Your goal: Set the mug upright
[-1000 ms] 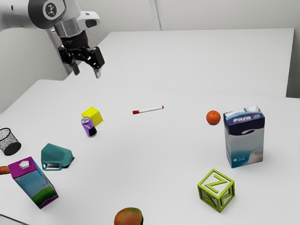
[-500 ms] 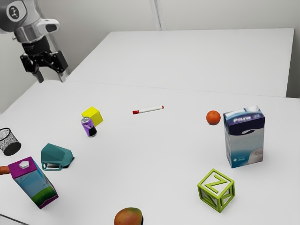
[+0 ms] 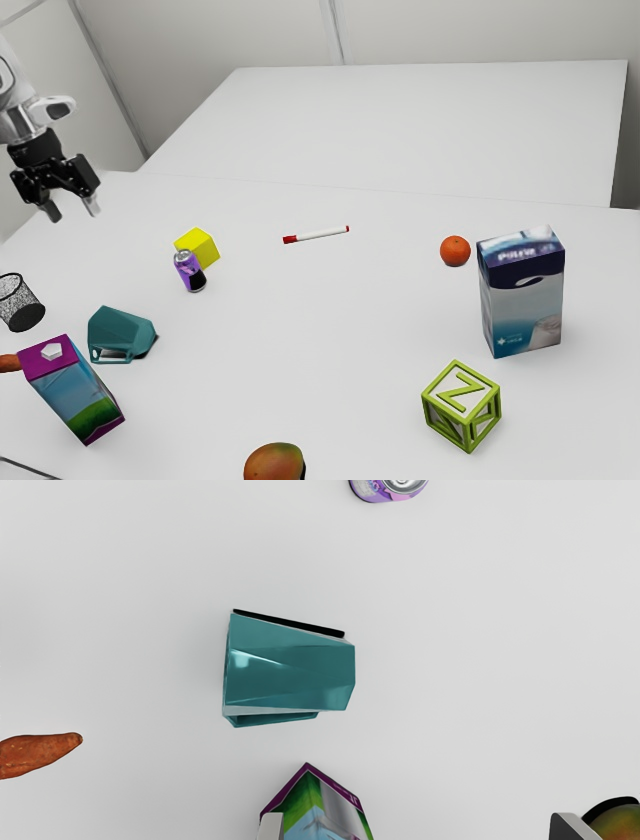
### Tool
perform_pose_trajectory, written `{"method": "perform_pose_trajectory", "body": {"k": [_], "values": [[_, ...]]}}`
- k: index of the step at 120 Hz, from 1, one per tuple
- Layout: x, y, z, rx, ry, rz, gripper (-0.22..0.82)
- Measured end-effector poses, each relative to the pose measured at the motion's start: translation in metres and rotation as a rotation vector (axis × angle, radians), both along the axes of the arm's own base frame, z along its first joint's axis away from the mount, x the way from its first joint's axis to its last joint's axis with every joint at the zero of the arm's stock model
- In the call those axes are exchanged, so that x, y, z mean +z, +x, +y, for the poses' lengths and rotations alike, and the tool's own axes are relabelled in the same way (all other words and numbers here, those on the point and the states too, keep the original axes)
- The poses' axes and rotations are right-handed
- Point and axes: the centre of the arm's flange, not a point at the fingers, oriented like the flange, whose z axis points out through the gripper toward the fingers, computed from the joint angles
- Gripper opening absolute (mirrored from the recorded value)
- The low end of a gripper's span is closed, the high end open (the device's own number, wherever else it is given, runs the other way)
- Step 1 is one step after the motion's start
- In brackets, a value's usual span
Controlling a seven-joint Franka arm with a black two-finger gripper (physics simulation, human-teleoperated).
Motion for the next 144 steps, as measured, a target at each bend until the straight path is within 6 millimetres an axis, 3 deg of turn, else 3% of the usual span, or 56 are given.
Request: {"method": "perform_pose_trajectory", "body": {"k": [26,77,106,125,144], "values": [[-0.039,-0.015,0.034,-0.022,-0.031,-0.033,0.58],[-0.124,-0.047,0.077,-0.003,-0.176,-0.127,0.57],[-0.158,-0.060,0.102,0.020,-0.229,-0.178,0.57],[-0.178,-0.064,0.102,0.008,-0.263,-0.200,0.57],[-0.197,-0.053,0.086,-0.044,-0.300,-0.212,0.57]]}}
